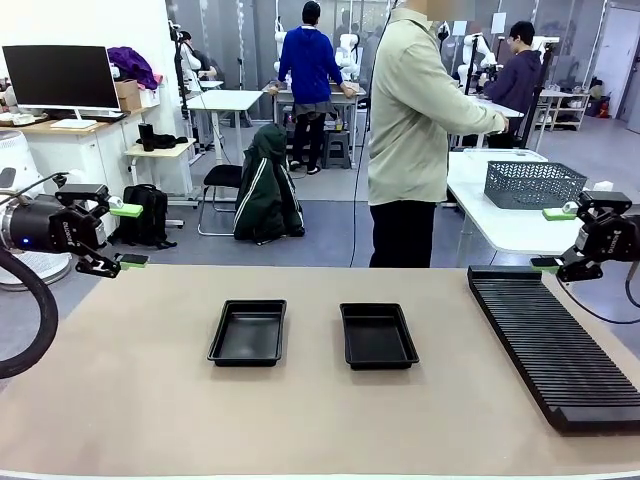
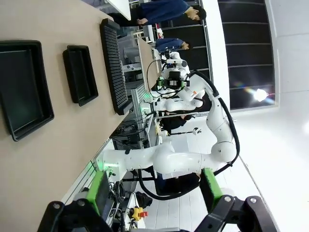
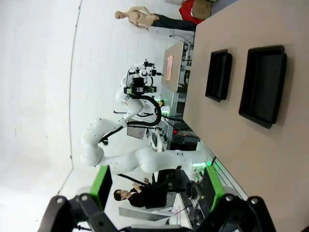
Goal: Inspect and transfer BCBs to ESD trays.
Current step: Pick up the Blank PCB from the PCB Rack and place it in the left ESD tray.
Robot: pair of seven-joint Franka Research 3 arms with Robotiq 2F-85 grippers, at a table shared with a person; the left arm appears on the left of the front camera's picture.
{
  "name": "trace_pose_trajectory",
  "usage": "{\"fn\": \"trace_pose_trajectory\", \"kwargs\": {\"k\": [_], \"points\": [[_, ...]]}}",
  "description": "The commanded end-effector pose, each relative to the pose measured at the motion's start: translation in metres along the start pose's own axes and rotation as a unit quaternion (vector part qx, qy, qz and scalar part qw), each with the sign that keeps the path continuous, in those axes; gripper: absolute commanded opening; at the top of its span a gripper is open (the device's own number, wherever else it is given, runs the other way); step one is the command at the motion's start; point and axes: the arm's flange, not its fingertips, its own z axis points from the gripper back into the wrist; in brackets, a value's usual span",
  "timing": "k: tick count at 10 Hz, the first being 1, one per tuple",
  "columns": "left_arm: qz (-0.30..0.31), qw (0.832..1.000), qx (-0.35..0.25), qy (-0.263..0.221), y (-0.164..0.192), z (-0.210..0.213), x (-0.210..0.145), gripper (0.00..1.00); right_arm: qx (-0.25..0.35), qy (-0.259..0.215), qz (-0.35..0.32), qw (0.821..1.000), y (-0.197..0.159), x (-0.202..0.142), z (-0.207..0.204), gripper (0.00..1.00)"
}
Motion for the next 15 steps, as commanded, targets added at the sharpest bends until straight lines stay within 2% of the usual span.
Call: {"fn": "trace_pose_trajectory", "kwargs": {"k": [1,9,10,11,15], "points": [[0.009,1.0,0.005,0.003,0.002,0.006,0.003,1.0,0.013,-0.008,0.01,1.0,0.003,0.003,0.005,1.0],[0.004,1.0,0.001,-0.004,0.004,0.004,0.001,1.0,-0.003,-0.01,0.003,1.0,0.003,0.002,0.01,1.0],[0.001,1.0,-0.009,-0.006,0.004,0.009,0.0,1.0,-0.022,-0.026,-0.032,0.999,0.001,0.003,0.014,1.0],[0.006,0.999,-0.031,0.009,0.007,0.016,-0.003,1.0,-0.029,-0.036,-0.037,0.998,0.001,0.001,0.018,1.0],[0.024,0.998,-0.053,-0.004,0.017,0.046,-0.025,1.0,-0.03,-0.052,-0.052,0.997,-0.006,-0.005,0.034,1.0]]}}
